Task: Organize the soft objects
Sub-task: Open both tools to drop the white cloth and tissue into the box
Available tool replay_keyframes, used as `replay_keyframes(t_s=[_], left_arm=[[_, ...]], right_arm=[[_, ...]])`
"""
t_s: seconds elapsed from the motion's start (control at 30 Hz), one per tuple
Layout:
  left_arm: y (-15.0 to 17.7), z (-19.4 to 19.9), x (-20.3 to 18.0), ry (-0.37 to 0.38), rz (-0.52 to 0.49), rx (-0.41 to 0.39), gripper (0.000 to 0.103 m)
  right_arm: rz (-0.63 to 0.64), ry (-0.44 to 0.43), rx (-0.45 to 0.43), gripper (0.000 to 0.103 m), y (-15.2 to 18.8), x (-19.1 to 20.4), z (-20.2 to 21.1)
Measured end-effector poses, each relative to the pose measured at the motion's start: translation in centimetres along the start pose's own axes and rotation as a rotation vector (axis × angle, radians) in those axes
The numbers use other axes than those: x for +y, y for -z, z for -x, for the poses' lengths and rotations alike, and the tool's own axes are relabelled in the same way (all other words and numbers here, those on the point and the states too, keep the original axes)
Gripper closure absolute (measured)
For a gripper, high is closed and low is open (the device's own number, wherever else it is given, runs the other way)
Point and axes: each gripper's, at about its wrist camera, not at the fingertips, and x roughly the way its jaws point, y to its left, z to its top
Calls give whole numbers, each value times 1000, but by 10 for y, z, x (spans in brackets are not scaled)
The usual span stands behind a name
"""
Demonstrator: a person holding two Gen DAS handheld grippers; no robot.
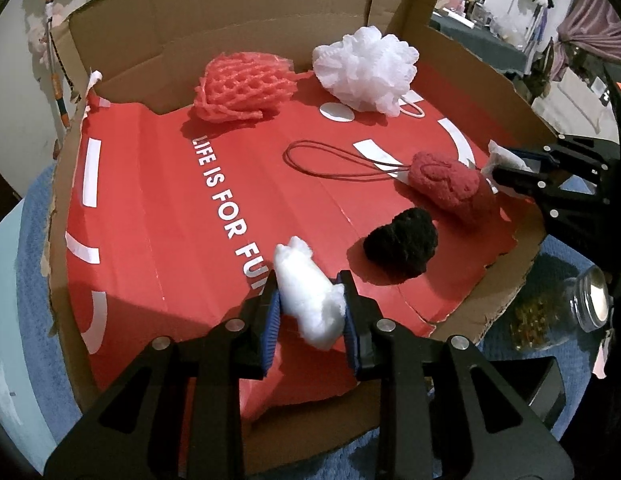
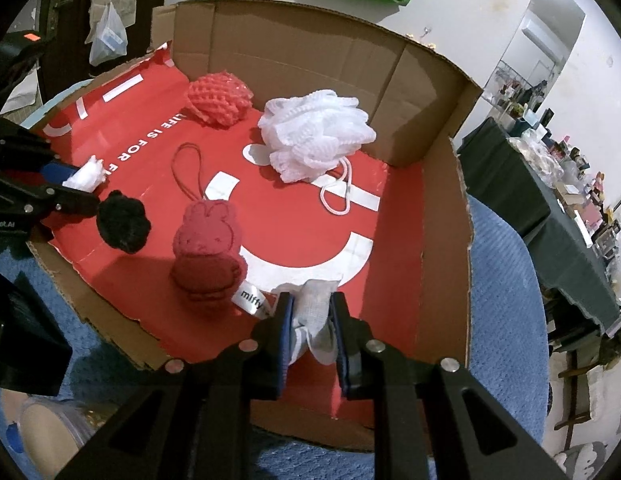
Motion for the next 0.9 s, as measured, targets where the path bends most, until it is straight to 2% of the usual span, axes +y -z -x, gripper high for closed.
replay_keyframes(t_s=[0.17, 0.2, 0.23, 0.27, 0.43, 0.5, 0.63, 0.83, 0.9], left_arm=[[0, -2, -3, -5, -15, -17, 72], [0, -3, -4, -6, -18, -19, 62], [0, -3, -5, -6, -21, -22, 41], [0, -3, -6, -4, -24, -24, 36], [1, -1, -11, -17, -40, -47, 35], [1, 1, -11, -11, -32, -49, 35], [2, 9, -13, -14, -33, -67, 35], [8, 33, -18, -30, -21, -119, 34], [10, 43, -21, -38, -14, -140, 31]], right_arm=[[-8, -6, 4, 78, 0, -1, -1], [-8, -7, 3, 77, 0, -2, -1], [-6, -8, 4, 77, 0, -2, -2], [-6, -8, 4, 77, 0, -2, -2], [-9, -19, 4, 74, 0, -4, -1], [-7, -28, 1, 68, 0, -3, 1], [17, -7, -21, 49, 0, 5, 8], [-4, 2, -68, 45, -4, 4, 30], [-13, 9, -89, 42, -5, 2, 40]])
